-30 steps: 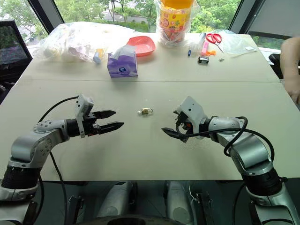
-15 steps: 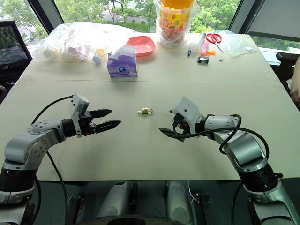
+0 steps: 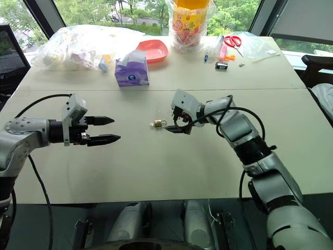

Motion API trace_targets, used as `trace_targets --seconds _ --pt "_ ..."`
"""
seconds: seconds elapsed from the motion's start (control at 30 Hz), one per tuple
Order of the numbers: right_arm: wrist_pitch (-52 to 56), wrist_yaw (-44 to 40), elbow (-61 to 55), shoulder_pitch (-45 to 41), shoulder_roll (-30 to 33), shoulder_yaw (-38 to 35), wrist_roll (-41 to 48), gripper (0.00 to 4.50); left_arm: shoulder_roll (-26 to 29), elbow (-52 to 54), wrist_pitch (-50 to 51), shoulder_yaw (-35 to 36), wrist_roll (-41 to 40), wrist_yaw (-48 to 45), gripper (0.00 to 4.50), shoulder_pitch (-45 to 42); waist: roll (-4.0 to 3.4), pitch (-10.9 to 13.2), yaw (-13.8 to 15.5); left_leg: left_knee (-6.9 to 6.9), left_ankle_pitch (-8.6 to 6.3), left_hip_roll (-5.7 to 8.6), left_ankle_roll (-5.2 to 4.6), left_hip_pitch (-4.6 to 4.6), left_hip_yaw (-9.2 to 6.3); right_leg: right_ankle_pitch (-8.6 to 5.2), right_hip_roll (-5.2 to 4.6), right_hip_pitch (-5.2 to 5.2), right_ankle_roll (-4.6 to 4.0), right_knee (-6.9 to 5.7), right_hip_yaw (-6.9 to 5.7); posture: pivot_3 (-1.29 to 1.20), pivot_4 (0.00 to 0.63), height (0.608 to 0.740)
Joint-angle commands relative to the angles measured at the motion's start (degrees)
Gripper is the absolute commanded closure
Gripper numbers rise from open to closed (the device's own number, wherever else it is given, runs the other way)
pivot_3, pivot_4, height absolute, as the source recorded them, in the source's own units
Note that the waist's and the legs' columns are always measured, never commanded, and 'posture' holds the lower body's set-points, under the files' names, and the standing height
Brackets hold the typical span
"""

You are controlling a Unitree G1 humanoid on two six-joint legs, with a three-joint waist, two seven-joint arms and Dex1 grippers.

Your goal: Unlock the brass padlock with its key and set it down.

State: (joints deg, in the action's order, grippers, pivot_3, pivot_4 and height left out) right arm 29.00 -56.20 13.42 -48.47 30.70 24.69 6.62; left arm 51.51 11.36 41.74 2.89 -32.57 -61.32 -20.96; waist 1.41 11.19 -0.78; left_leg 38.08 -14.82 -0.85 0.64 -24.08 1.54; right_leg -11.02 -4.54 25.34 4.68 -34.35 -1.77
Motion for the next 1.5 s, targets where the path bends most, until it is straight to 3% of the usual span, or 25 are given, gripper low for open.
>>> trace_targets --seconds 0.03,0.37,0.47,0.67,0.8,0.93,1.1,1.13,1.17,1.5 --pt "-6.37 -3.7 9.77 -5.37 -3.72 1.12 -2.73 0.0 0.05 0.68 -1.26 0.1 1.04 0.34 0.54 -0.6 -0.01 0.0 -0.08 0.0 0.0 0.01 0.0 0.01 0.01 0.07 0.0 0.0 0.12 -0.01 0.01 0.0 0.15 0.74" --pt "-16.89 -8.65 30.73 -12.93 -12.28 1.57 -8.72 0.0 -3.64 4.28 -0.52 1.34 0.78 5.13 0.54 4.49 -0.02 0.01 -0.09 0.0 0.01 -0.01 0.01 0.04 -0.03 0.1 0.02 0.01 0.17 -0.15 0.0 0.0 0.15 0.74" --pt "-19.26 -9.04 35.44 -13.82 -14.16 1.95 -10.81 0.96 -3.78 4.88 -0.5 1.34 0.66 5.83 0.5 5.16 -0.02 0.01 -0.26 0.0 0.01 0.0 0.01 0.13 0.0 0.11 0.02 0.0 0.18 -0.24 0.03 0.0 0.15 0.74" --pt "-22.53 -9.26 38.07 -14.21 -15.46 0.52 -12.05 3.81 -4.42 2.18 -1.43 1.53 1.01 6.32 0.5 4.37 -0.02 0.01 -0.39 0.0 0.03 -0.03 0.04 0.72 0.04 -0.02 0.03 -0.25 -0.02 -0.76 0.09 0.0 0.15 0.74" --pt "-29.12 -3.96 33.11 -12.89 -13.34 -2.5 -12.42 3.8 -8.63 -3.14 -1.54 1.76 -0.93 6.51 0.5 0.19 -0.03 0.01 -0.03 0.01 0.15 -0.03 0.23 0.74 -0.01 -0.03 0.05 -0.26 -0.05 -0.84 0.09 0.0 0.15 0.74" --pt "-37.11 2.66 17.98 -7.6 -7.2 -4.41 -16.0 3.8 -13.3 -11.79 -0.23 2.8 -4.24 4.23 0.5 -6.44 -0.04 0.01 0.35 0.1 0.18 0.03 0.27 0.65 -0.02 0.02 -0.02 -0.26 0.04 -0.84 0.1 0.0 0.15 0.74" --pt "-32.5 4.82 0.48 -0.46 -4.05 -7.39 -15.4 3.8 -17.0 -22.52 0.66 1.02 -5.02 -1.35 0.5 -15.11 -0.01 0.0 -0.32 0.06 0.17 0.08 0.25 0.63 0.0 0.08 -0.01 -0.24 0.19 -0.83 0.09 0.0 0.15 0.74" --pt "-31.51 5.27 -1.96 0.6 -3.77 -7.64 -15.77 3.8 -17.79 -24.5 0.75 0.48 -4.76 -2.44 0.0 -17.07 -0.01 0.0 -0.36 0.04 0.17 0.06 0.25 0.65 0.0 0.08 0.01 -0.24 0.19 -0.85 0.09 0.0 0.15 0.74" --pt "-30.54 5.84 -3.99 1.45 -3.58 -7.83 -16.26 3.8 -18.71 -26.91 -0.04 -0.24 -3.78 -3.18 0.0 -19.2 -0.01 0.0 -0.36 0.04 0.17 0.02 0.25 0.65 0.0 0.08 0.05 -0.23 0.18 -0.85 0.09 0.0 0.15 0.74" --pt "-23.1 8.56 -13.41 4.62 -3.87 -7.94 -17.8 3.8 -24.27 -44.5 -9.15 -4.27 4.12 -9.73 0.0 -30.91 0.0 -0.01 0.0 0.11 0.18 0.02 0.25 0.64 0.0 0.07 0.07 -0.25 0.17 -0.84 0.1 0.0 0.15 0.74"
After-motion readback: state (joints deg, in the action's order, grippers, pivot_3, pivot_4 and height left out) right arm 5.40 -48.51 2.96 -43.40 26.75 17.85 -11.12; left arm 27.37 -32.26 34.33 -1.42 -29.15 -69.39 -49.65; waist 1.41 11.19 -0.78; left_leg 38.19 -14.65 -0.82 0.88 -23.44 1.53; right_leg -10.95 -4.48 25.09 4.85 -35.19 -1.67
